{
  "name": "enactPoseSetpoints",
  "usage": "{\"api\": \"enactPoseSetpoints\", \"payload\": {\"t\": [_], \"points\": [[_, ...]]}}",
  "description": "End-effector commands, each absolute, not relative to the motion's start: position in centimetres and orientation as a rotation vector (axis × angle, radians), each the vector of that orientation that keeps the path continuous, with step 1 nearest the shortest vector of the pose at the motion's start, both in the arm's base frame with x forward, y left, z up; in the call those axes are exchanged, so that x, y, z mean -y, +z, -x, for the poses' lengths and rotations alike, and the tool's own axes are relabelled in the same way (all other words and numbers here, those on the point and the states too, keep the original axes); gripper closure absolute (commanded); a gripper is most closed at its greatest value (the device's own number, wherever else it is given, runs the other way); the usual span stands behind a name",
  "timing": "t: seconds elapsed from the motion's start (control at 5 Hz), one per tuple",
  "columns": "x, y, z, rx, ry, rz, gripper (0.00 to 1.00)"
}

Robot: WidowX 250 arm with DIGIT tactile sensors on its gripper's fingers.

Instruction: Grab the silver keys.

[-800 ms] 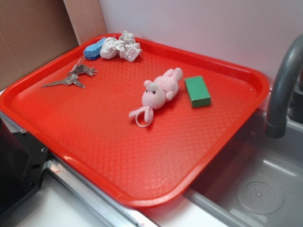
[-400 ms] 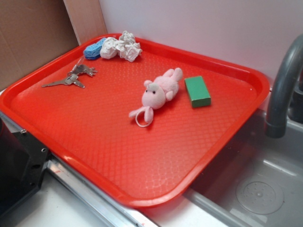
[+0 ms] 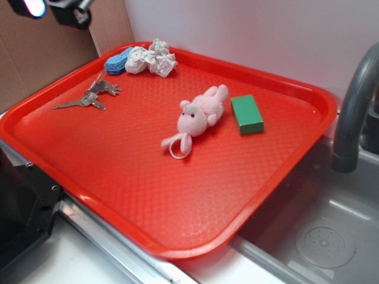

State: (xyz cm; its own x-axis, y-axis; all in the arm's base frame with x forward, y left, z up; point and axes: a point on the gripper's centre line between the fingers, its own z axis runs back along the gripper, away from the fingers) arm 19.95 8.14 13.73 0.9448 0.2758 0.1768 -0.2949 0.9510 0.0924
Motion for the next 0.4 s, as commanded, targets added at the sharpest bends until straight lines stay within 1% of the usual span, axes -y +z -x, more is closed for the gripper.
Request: {"api": "enactPoseSetpoints", "payload": {"t": [0.0,0.2], "points": [[-14.6,5.1,-20.8,0.107,0.410,-0.201,0.00],[-14.2,0.3,-21.6,0.056,0.419,-0.180,0.00]]}}
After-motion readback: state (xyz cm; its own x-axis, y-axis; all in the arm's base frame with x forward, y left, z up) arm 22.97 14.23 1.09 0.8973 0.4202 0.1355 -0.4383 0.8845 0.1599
